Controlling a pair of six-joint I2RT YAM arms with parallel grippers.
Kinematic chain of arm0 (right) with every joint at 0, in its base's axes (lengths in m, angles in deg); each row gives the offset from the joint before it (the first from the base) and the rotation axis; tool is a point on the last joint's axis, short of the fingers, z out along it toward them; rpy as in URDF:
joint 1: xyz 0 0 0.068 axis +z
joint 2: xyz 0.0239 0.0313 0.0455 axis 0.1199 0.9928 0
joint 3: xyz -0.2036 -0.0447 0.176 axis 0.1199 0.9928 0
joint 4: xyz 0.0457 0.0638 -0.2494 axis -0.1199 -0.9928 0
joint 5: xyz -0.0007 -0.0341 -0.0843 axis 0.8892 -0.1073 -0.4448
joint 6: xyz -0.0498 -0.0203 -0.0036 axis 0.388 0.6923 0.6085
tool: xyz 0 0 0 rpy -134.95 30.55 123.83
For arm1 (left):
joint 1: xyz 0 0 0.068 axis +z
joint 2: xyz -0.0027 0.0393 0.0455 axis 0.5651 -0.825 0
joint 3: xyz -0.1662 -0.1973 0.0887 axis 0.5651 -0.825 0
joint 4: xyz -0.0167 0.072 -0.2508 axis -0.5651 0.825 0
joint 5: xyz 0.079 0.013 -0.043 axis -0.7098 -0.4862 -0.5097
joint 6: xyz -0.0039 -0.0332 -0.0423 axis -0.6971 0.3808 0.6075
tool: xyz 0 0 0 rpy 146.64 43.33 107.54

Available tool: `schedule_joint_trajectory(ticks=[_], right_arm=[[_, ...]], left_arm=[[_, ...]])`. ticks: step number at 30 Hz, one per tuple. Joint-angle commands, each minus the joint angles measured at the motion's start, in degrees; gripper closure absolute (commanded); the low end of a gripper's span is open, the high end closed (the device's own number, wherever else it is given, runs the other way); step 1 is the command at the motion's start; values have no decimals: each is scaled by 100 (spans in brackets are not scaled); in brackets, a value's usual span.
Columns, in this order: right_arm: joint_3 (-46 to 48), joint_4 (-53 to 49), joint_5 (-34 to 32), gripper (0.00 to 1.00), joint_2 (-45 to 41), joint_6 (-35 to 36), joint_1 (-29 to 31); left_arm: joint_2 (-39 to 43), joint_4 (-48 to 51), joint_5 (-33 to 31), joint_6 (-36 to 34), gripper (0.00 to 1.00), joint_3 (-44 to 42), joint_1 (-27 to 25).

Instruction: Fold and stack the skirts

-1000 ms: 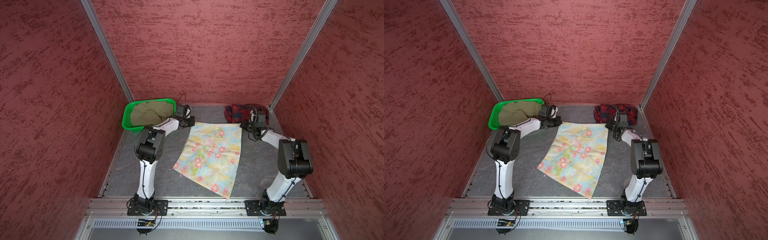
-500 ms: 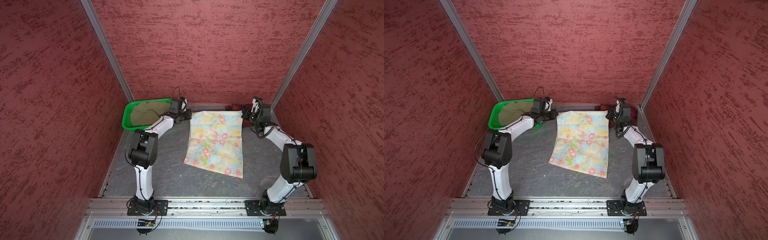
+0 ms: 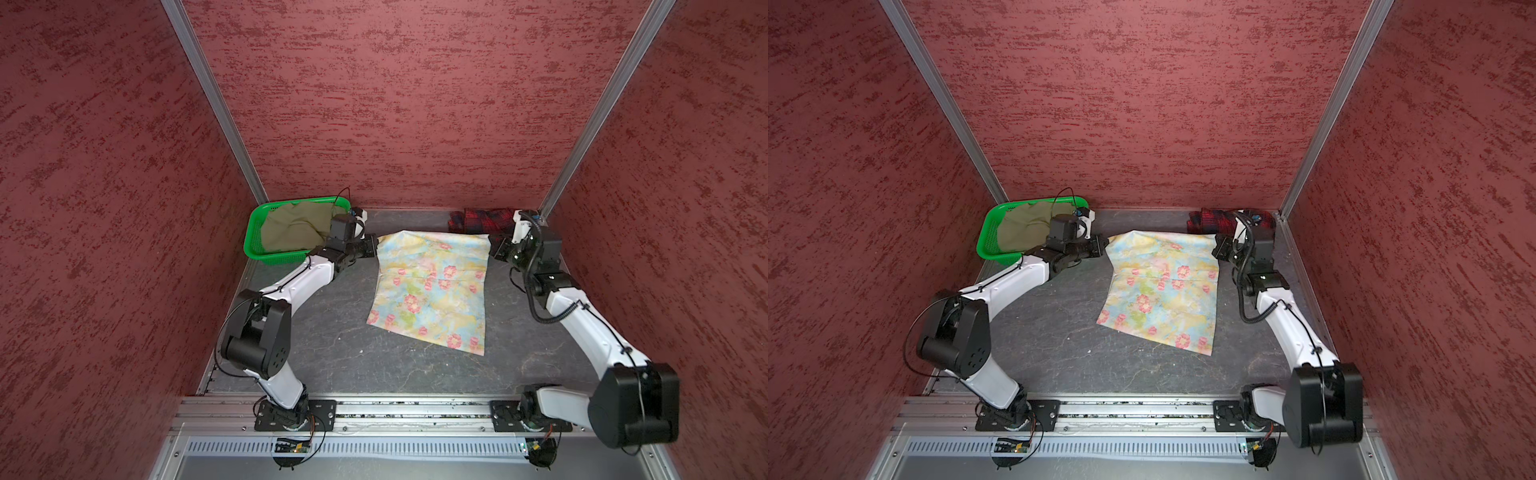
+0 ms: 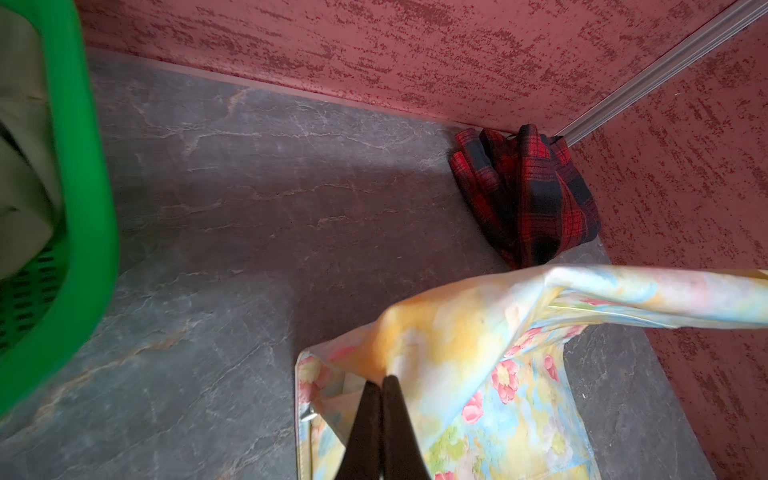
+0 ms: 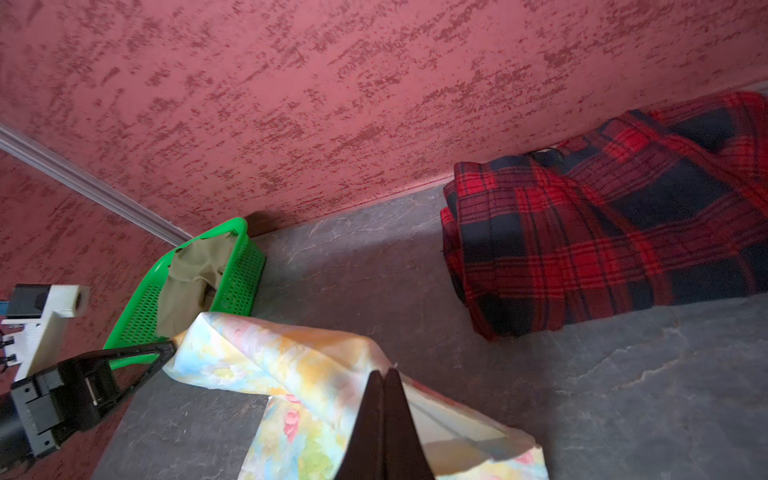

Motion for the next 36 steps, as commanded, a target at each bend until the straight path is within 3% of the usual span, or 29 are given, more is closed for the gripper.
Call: schedule_joint_trajectory(ticks=[1,11,18,23,25,26,27,29,30,32,36], right_arm=[[424,-678,-254,100,-621,-82,115],[2128,-1412,-420,100,-2232,-834,254],[2687,-1647,-411,100,-2276,-1313,262],[2745,-1915,-385,100,-2322,-1273,255],[2702,-2029,-387,100,-2340,-1217,263],[2655,-2090,-360,95,-2336,-1184,262],[2598,-2158,-347,82,-2323,-1151,258],[2461,-2321,-368,58,-2269,-1128,261],[2396,-2426,-389,47,-2231,-1153,262],[2314,-2583,-431,38,-2173,-1278,256],[2281,-2737,-180,32,-1941,-1579,258]], left_arm=[[490,-194,-273,-53,100,-512,-171],[1306,-459,-1098,274,100,-2147,-639],[1376,-842,-1498,713,100,-2893,-897],[1484,-850,-1730,868,91,-3102,-1112],[1625,-890,-1744,854,82,-3186,-1173],[1703,-892,-1755,836,69,-3204,-1200],[1799,-869,-1772,831,53,-3216,-1214],[2009,-785,-1840,793,36,-3234,-1231],[2138,-700,-1927,775,31,-3245,-1235],[2328,-600,-2009,782,29,-3271,-1218],[2251,-105,-1793,878,27,-2965,-1091]])
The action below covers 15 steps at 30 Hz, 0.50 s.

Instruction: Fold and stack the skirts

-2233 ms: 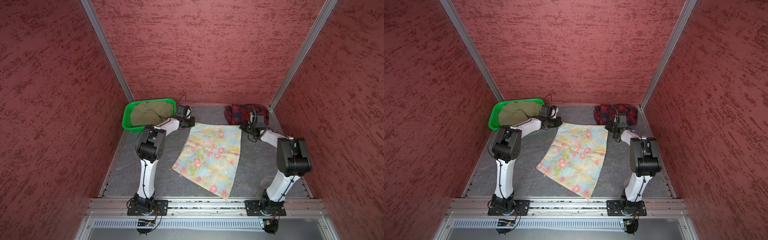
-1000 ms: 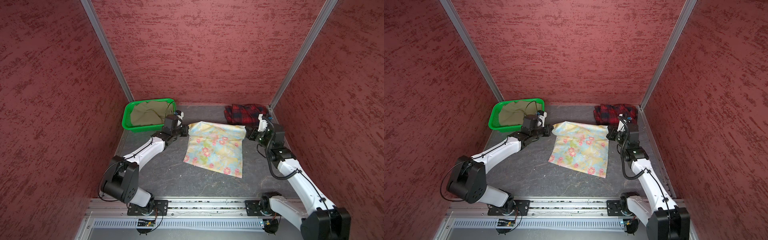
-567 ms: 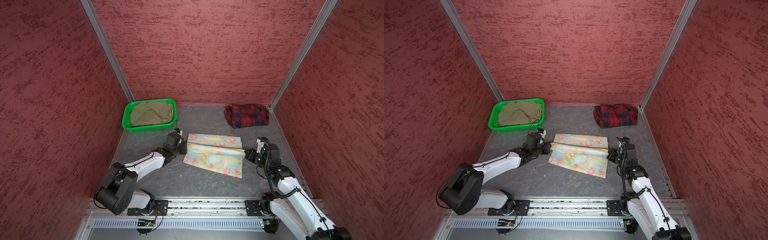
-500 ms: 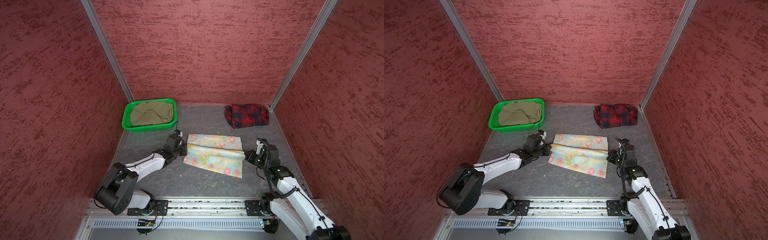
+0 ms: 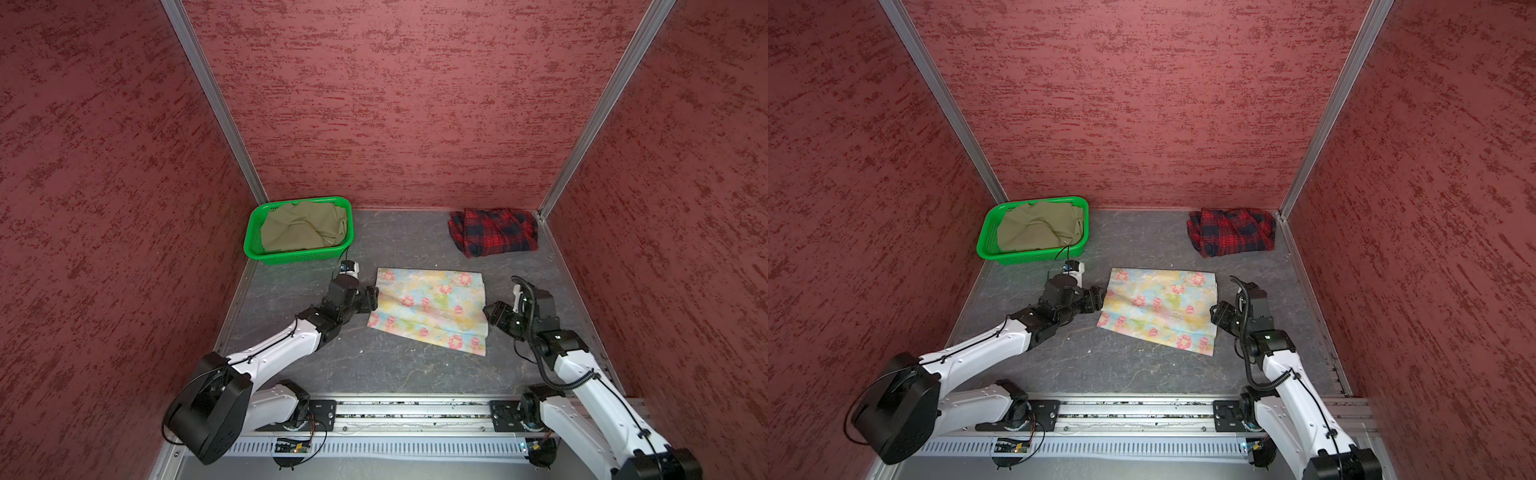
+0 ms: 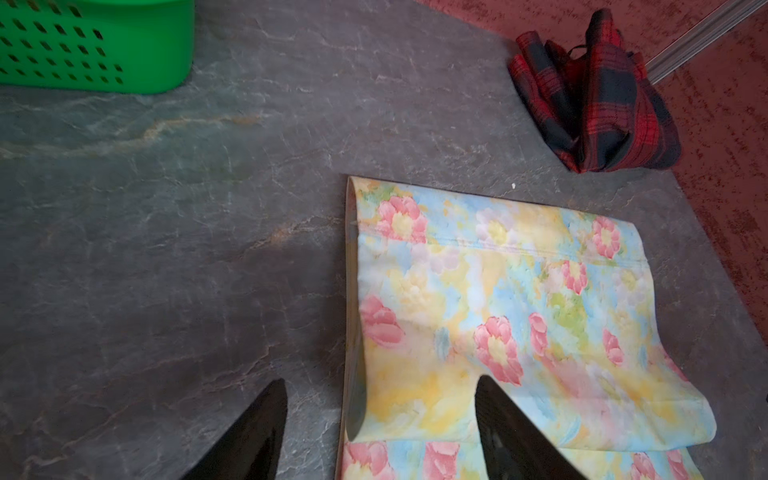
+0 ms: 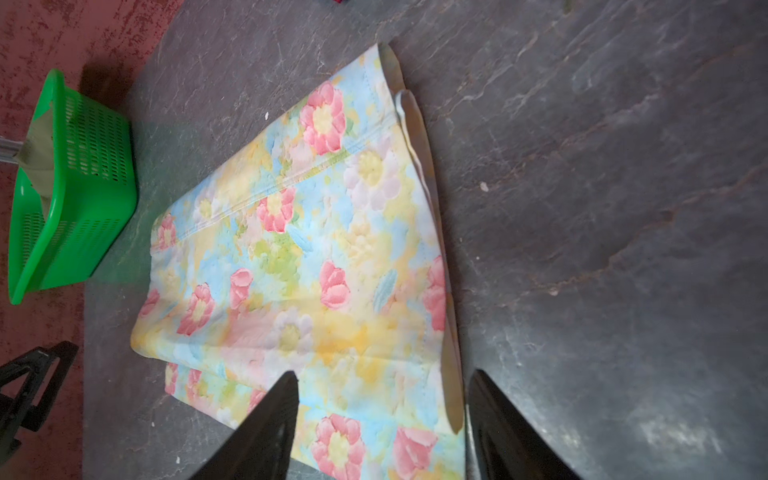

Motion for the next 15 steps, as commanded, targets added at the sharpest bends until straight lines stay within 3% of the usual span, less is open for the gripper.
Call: schedule_joint_trajectory(ticks=[1,10,15], right_arm=[[-167,-363,119,32,194,-314,9],[-109,-221,384,41,663,-616,3],[93,134,485,48,970,-730,8]], left_arm=[[-170,571,140,86,28,311,76],[-1134,1987,1049,545,28,1213,148],[-1511,2051,1647,660,32,1338,330]])
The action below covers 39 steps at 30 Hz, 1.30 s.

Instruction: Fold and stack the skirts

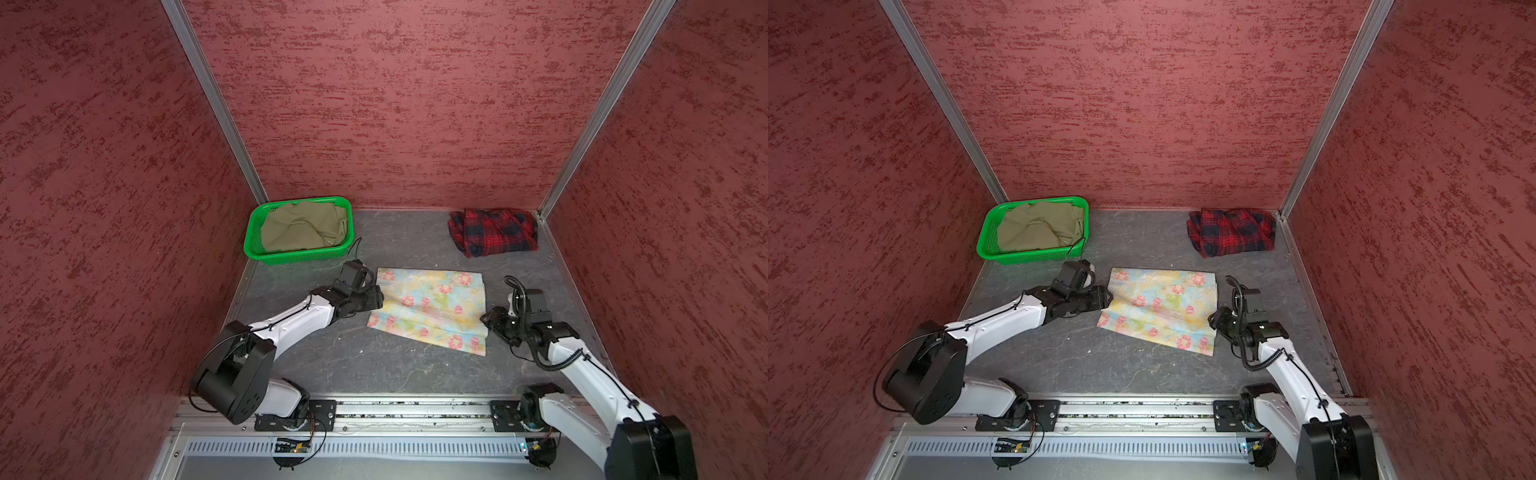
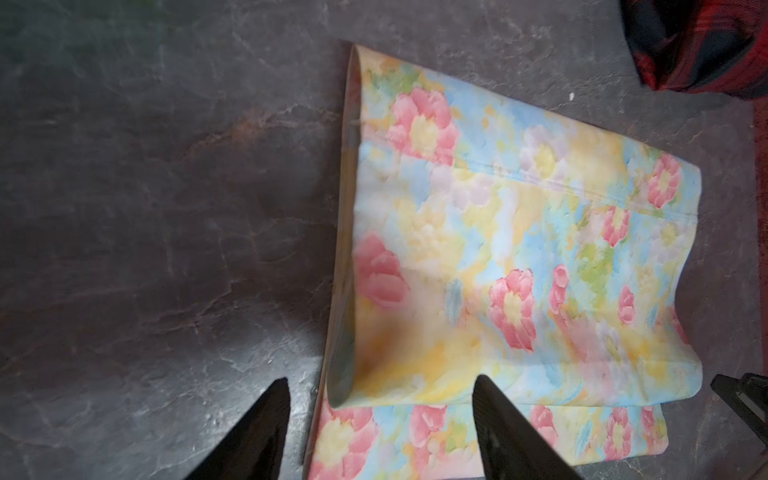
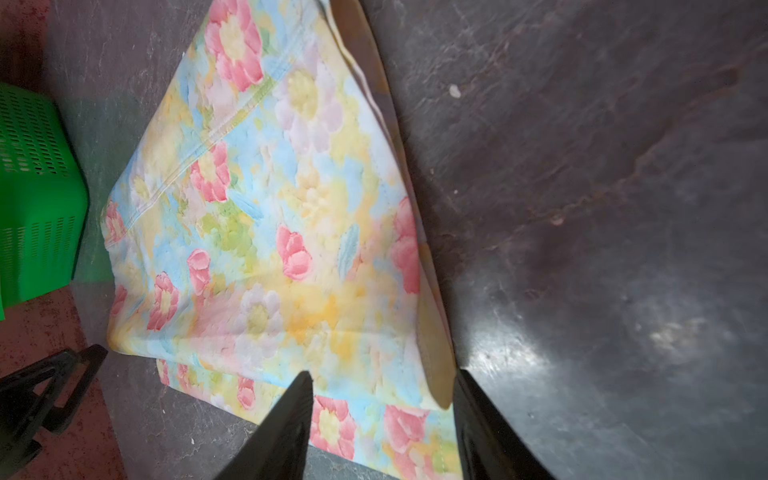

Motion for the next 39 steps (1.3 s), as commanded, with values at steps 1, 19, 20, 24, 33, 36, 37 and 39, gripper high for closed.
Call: schedule_joint_trajectory(ticks=[1,19,20,24,33,36,37,39], right_arm=[[139,366,174,49,204,-188,6],[-826,2628,88,86,2722,461,-3],[-996,2704,113,86,2993,524,-6],[-1632,2836,237,86,3507,717,-4],[-1597,2465,219,54,3014,1038,-21],[-1374,2426,317,48,2790,945,-19],[-1315,2423,341,47,2594,931,-19],[-1149,2488,376,47,2457,869,-34]], left_arm=[[-225,277,528,148,34,154,89],[-1262,-368,965,3,95,581,551],[-1312,-364,953,-22,95,646,593],[-1483,-314,971,-106,96,943,726],[-729,-71,963,-120,47,545,764],[-511,93,886,-185,31,386,901],[-494,87,881,-210,30,356,952],[-498,-40,939,-221,29,321,1067]])
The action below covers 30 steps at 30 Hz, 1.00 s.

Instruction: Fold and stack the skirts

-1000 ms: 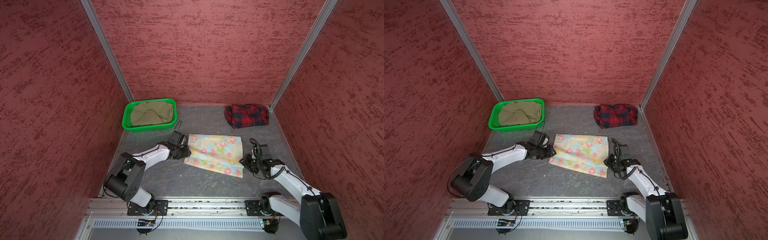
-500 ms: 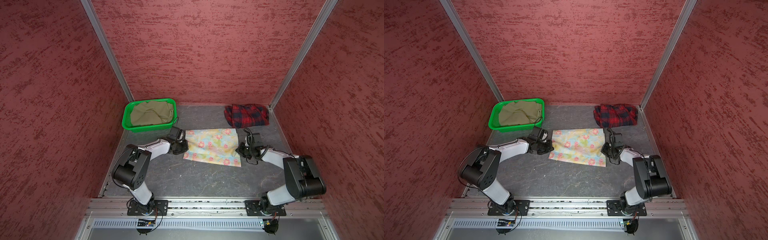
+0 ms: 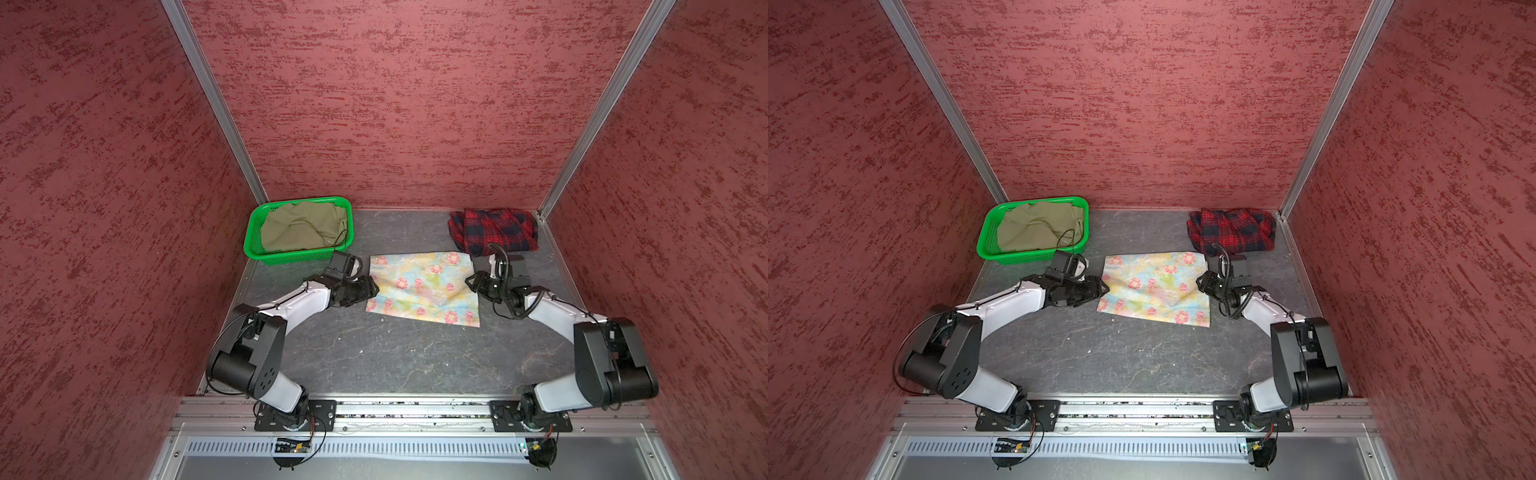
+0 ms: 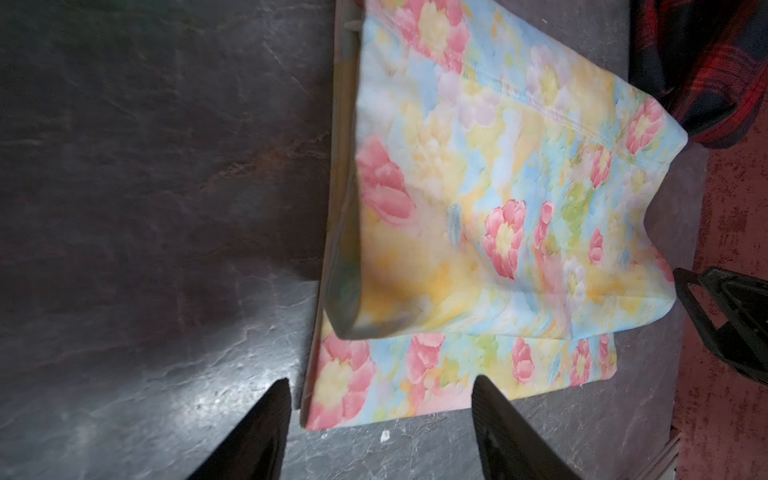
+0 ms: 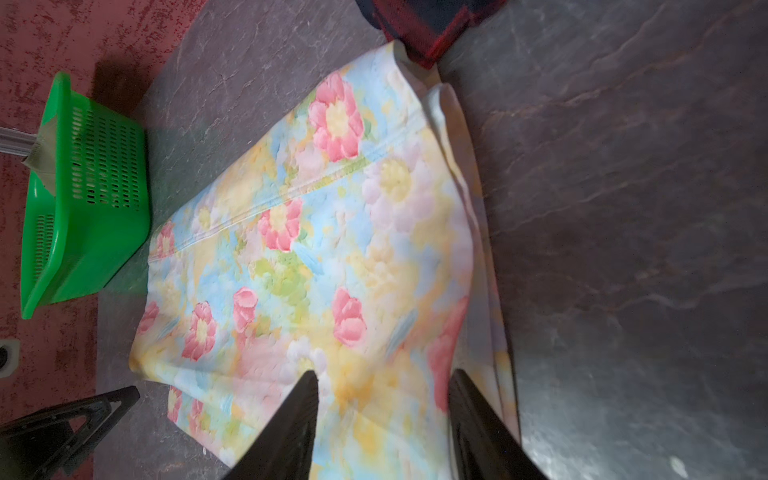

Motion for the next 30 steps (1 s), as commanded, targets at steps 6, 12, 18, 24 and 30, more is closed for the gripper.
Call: schedule_joint_trajectory(ticks=[6,12,18,24,30], right_arm=[[544,299,342,47,-341,-172,-67],[718,402,422,47,-509,-186,-117],[710,368,471,47,-545,-141,-213],[807,421,529,48,-465,-36,-288],[905,567,670,49,-245,-37,-300]], left_arm=[[-378,-1041,759,13,31,11,406],[-959,-1705,1303,-169,34,337,428],[-1197,-1937,1755,-387,36,303,400],[-1119,-1769,1983,-560,38,113,411],[-999,-1551,2065,-627,40,-36,406]])
